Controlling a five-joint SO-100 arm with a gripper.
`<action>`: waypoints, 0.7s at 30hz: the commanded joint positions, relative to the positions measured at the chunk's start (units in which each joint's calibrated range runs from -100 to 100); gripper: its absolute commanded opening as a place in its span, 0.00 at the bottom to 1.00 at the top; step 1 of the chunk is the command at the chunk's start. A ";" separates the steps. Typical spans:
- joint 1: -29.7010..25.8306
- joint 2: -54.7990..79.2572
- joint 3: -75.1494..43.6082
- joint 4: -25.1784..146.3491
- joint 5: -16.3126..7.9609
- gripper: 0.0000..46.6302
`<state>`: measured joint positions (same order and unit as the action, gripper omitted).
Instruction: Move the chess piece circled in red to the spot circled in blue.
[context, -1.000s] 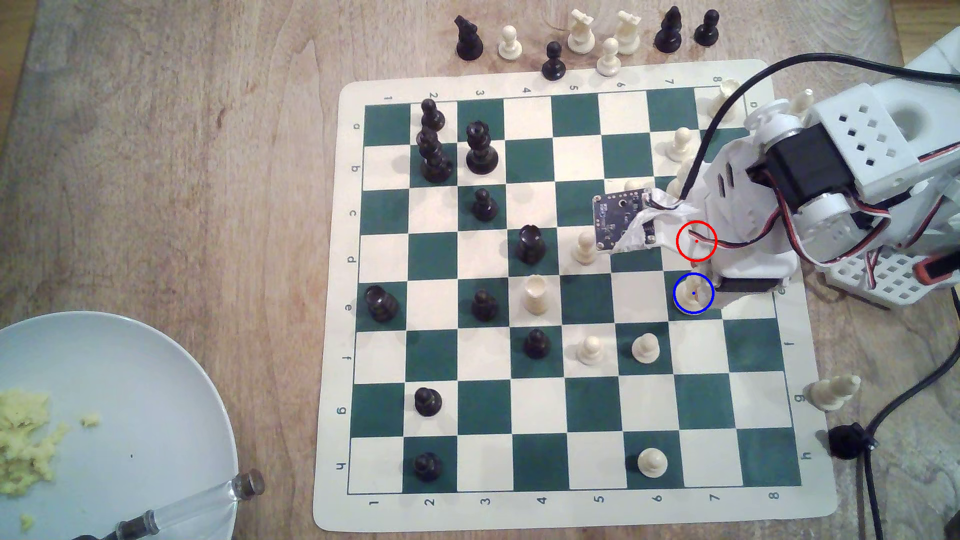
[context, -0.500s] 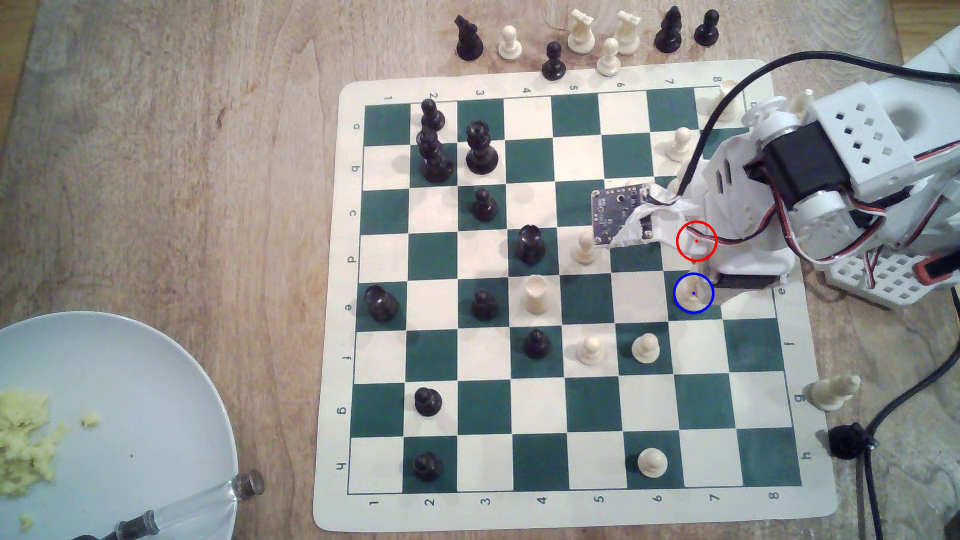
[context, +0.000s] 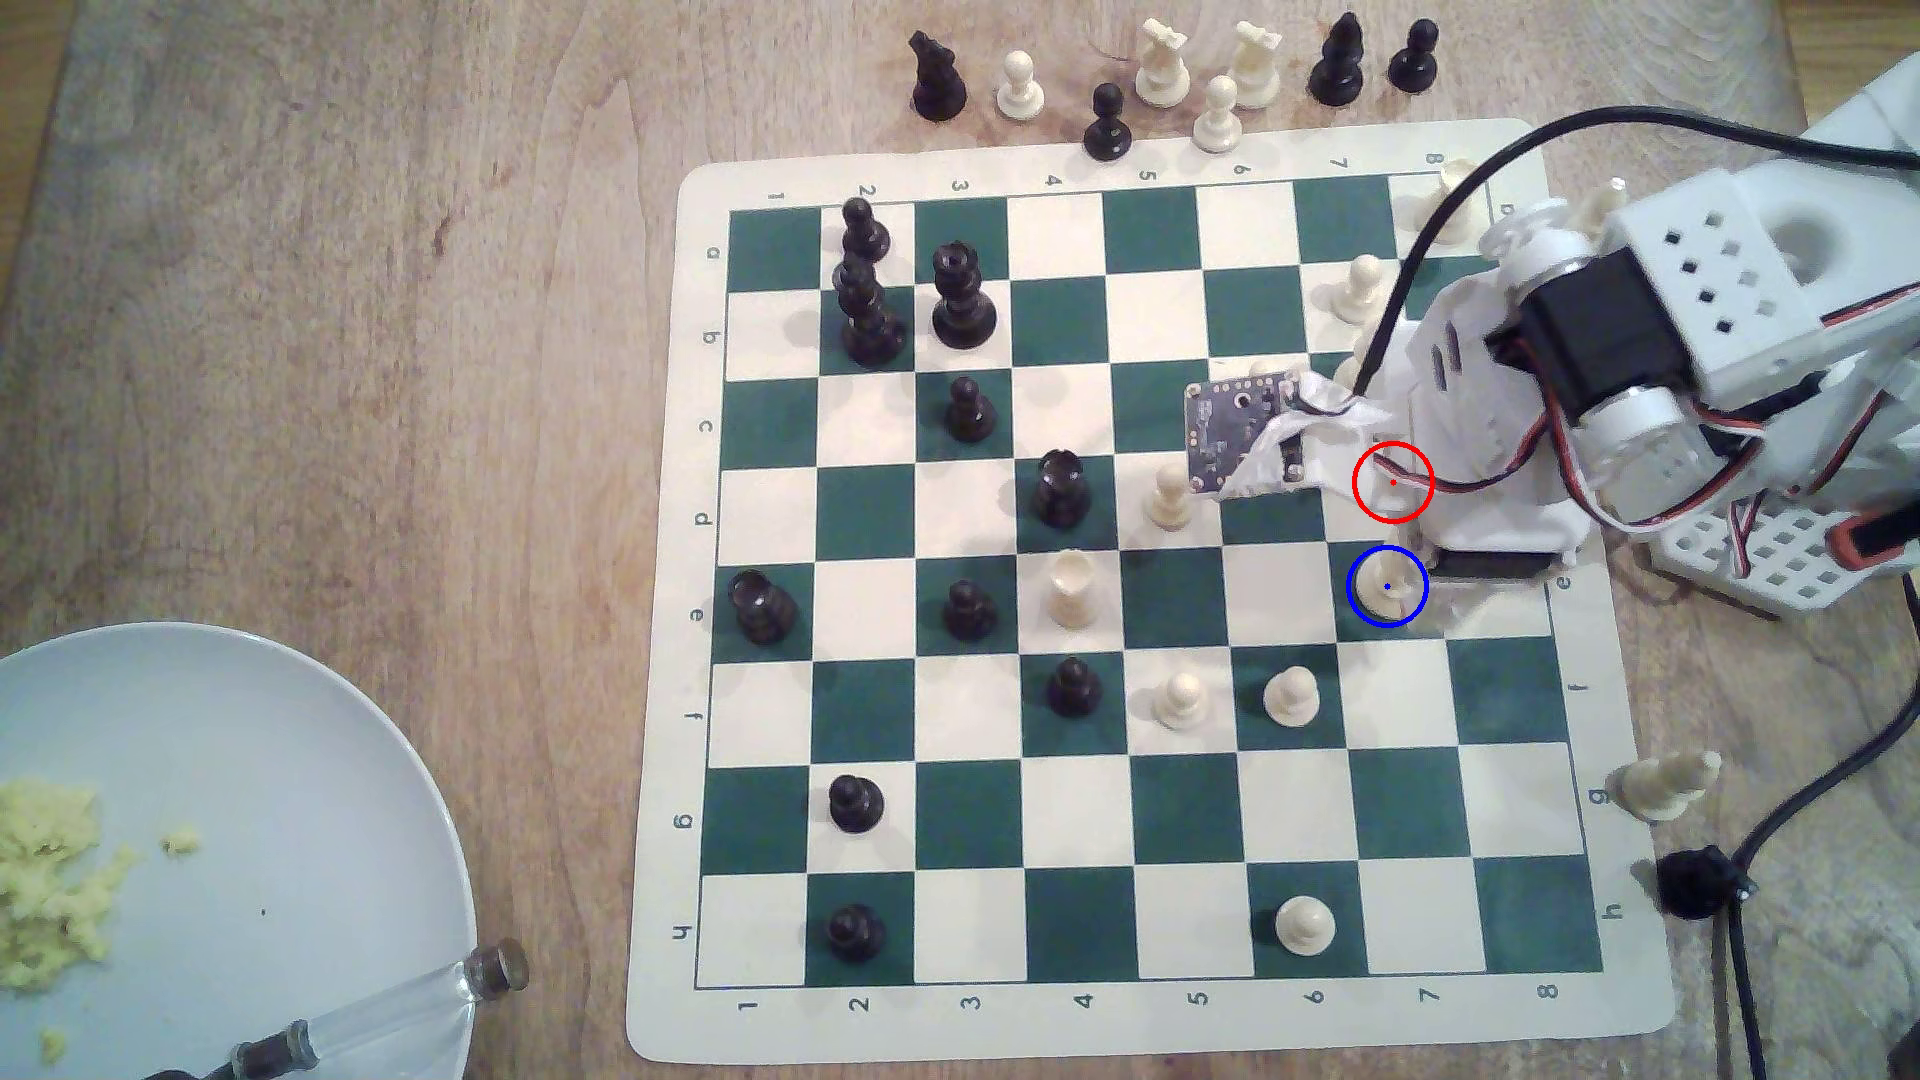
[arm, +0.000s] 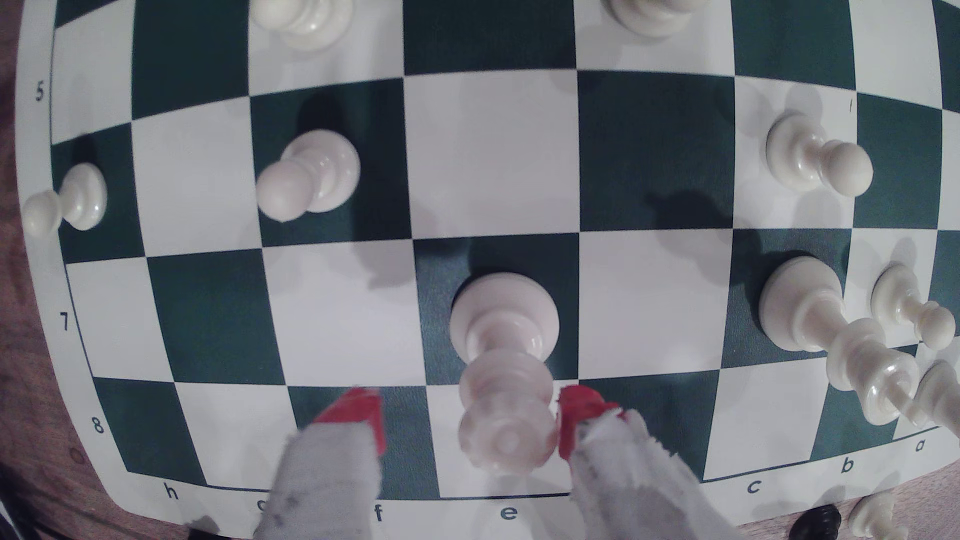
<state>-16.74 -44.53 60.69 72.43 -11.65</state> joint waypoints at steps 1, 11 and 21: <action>0.75 -2.33 -0.85 -0.11 0.00 0.54; 1.61 -4.79 -0.76 4.97 0.34 0.60; 3.25 -8.35 -3.75 12.01 1.07 0.59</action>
<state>-14.75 -50.57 60.78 82.63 -10.57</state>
